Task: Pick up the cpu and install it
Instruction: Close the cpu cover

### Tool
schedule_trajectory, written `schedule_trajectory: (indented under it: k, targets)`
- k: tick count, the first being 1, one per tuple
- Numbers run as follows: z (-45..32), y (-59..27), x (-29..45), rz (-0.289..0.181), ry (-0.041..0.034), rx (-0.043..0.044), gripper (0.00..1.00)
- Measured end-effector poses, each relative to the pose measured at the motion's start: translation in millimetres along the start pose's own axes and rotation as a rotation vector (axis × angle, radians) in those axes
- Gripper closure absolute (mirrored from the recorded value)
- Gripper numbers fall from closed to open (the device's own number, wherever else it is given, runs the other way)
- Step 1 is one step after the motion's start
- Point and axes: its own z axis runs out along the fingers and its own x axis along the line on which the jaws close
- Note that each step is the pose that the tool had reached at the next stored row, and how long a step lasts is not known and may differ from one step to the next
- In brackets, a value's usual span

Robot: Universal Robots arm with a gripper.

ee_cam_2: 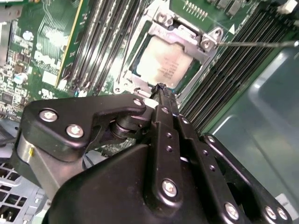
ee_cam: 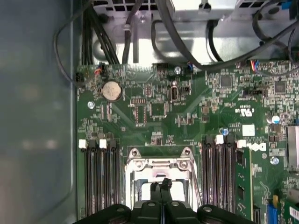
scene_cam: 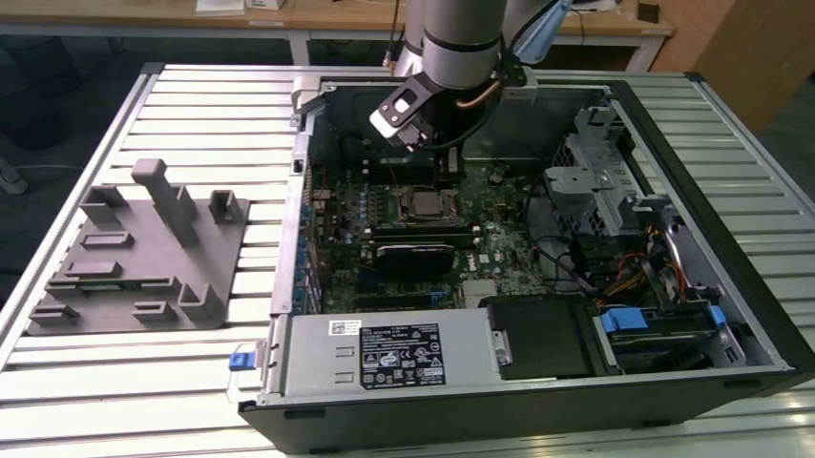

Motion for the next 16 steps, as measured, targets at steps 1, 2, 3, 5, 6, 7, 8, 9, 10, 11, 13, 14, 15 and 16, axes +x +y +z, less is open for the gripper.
schedule_trajectory:
  k: [1, 2, 3, 5, 6, 7, 8, 9, 10, 11, 13, 14, 15, 16]
  targets:
    - [0.5, -1.1, 0.0, 0.000, 0.0001, 0.0000, 0.89]
    - [1.1, -2.4, -0.1, 0.000, 0.0000, 0.0000, 0.89]
    - [1.7, -3.2, -0.2, 0.000, 0.0000, 0.0000, 0.89]
    - [3.0, -4.5, -0.2, 0.000, 0.0000, 0.0000, 0.89]
    - [3.7, -5.0, -0.3, 0.000, 0.0001, 0.0000, 0.89]
    - [4.4, -5.6, -0.3, 0.000, 0.0000, 0.0001, 0.89]
    - [4.9, -6.3, -0.4, 0.000, -0.0001, 0.0001, 0.89]
    - [5.4, -7.2, -0.4, 0.000, -0.0001, 0.0001, 0.89]
    - [5.8, -8.2, -0.5, 0.000, -0.0001, 0.0001, 0.89]
    - [6.2, -9.3, -0.5, 0.000, -0.0001, 0.0001, 0.89]
    - [7.0, -11.5, -0.6, 0.000, 0.0000, 0.0001, 0.89]
    - [7.4, -12.2, -0.6, 0.000, 0.0000, 0.0001, 0.89]
    - [7.8, -13.0, -0.7, 0.000, 0.0000, 0.0001, 0.89]
    - [8.2, -13.7, -0.7, 0.000, -0.0001, 0.0000, 0.89]
